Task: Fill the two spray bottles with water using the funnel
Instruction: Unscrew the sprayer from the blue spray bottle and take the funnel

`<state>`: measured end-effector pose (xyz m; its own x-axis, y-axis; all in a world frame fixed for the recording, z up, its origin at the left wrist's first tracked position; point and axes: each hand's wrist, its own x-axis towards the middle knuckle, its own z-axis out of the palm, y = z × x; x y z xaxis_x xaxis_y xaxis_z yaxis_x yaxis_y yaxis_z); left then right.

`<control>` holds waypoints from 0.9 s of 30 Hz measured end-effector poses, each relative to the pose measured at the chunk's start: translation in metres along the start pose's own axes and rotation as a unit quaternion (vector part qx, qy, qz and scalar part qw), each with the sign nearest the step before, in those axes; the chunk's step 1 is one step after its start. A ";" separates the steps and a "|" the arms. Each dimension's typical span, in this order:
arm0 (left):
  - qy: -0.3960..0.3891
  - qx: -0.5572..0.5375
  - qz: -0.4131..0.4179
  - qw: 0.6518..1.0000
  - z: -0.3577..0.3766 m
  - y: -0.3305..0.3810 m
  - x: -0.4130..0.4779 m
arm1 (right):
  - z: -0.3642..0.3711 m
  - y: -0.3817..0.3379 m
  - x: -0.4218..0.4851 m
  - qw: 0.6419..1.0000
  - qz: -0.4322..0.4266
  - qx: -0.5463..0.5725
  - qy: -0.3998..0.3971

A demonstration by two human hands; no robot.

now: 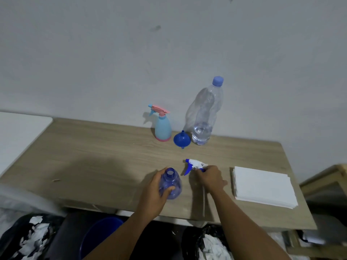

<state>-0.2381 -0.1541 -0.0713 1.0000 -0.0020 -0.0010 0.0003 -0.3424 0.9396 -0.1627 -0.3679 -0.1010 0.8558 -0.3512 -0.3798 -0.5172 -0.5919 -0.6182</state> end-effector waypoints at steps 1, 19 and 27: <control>-0.002 0.001 -0.001 1.000 0.000 -0.002 0.001 | 0.005 0.001 0.000 1.000 0.006 -0.001 0.006; -0.025 0.005 -0.048 0.999 -0.001 -0.018 0.004 | 0.018 -0.092 0.052 0.976 -0.183 0.110 0.050; -0.026 0.006 -0.051 0.998 0.000 -0.026 0.007 | 0.057 -0.108 0.111 0.985 -0.143 0.086 0.047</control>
<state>-0.2309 -0.1454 -0.0957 0.9933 -0.0162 -0.1145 0.1014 -0.3546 0.9295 -0.0124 -0.3016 -0.1150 0.9593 -0.2585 -0.1136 -0.2422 -0.5467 -0.8016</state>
